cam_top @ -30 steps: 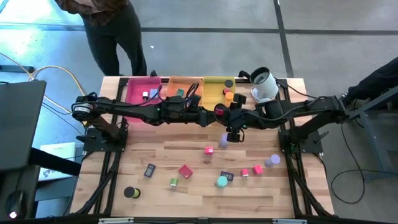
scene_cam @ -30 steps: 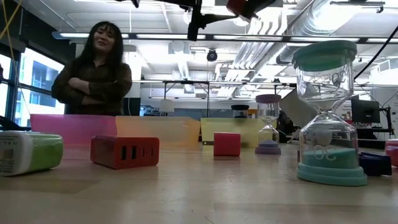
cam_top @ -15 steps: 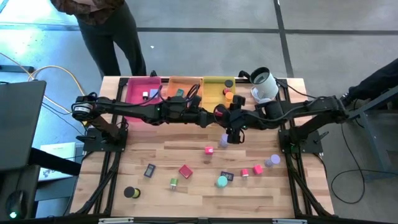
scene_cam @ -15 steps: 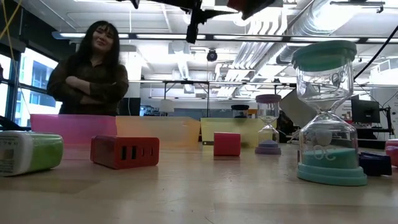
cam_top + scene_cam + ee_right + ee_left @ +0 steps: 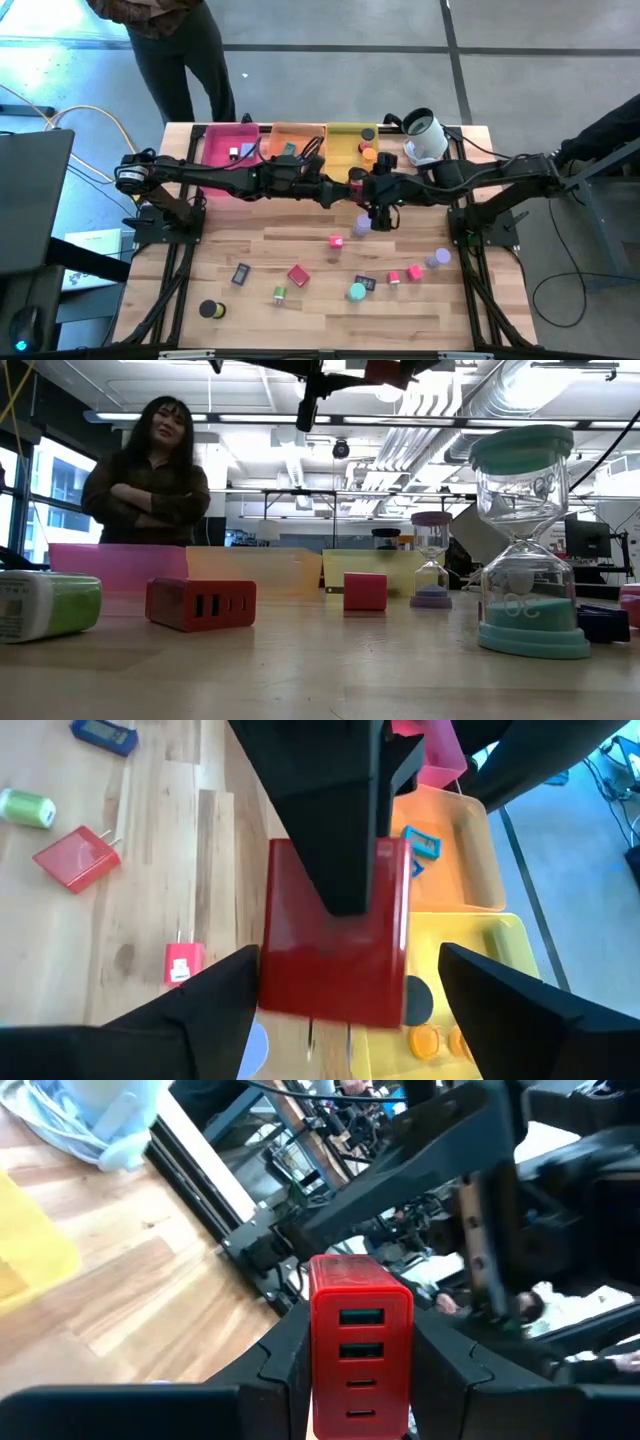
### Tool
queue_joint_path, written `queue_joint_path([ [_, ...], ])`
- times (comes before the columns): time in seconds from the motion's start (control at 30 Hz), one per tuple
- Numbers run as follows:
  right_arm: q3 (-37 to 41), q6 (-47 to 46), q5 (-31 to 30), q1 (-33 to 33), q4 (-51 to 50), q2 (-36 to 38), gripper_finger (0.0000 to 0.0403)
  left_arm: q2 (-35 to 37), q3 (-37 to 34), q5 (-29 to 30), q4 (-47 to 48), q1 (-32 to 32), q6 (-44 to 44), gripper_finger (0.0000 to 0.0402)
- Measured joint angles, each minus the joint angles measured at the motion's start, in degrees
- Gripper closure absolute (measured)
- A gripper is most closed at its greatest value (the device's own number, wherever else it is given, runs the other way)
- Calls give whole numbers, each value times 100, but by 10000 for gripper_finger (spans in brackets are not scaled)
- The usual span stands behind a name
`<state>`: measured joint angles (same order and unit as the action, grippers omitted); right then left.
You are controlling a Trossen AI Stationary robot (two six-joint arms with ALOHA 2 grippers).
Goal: Pick & Place Office items
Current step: Put the right red charger adapter into the red bin
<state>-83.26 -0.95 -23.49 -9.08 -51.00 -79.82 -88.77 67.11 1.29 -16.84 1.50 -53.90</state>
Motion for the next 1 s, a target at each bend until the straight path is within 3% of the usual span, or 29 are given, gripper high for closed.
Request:
queue_joint_path([
  [0.27, -3, -439, -55, -300, -712, 724, 108, 247, -2, -183, 1092, 203, 544, 292],
  [0.53, -4, -1571, -328, -332, -2049, 1403, 108, 966, -6, 341, 3065, 463, 1194, 292],
  [0.73, -4, -1895, -696, -330, -2423, 1700, 108, 1884, -4, 1274, 5347, 1014, 1143, 292],
  [1.0, 89, -1884, -977, -315, -2451, 1905, 108, 2740, -123, 1259, 7204, 2413, 750, 292],
])
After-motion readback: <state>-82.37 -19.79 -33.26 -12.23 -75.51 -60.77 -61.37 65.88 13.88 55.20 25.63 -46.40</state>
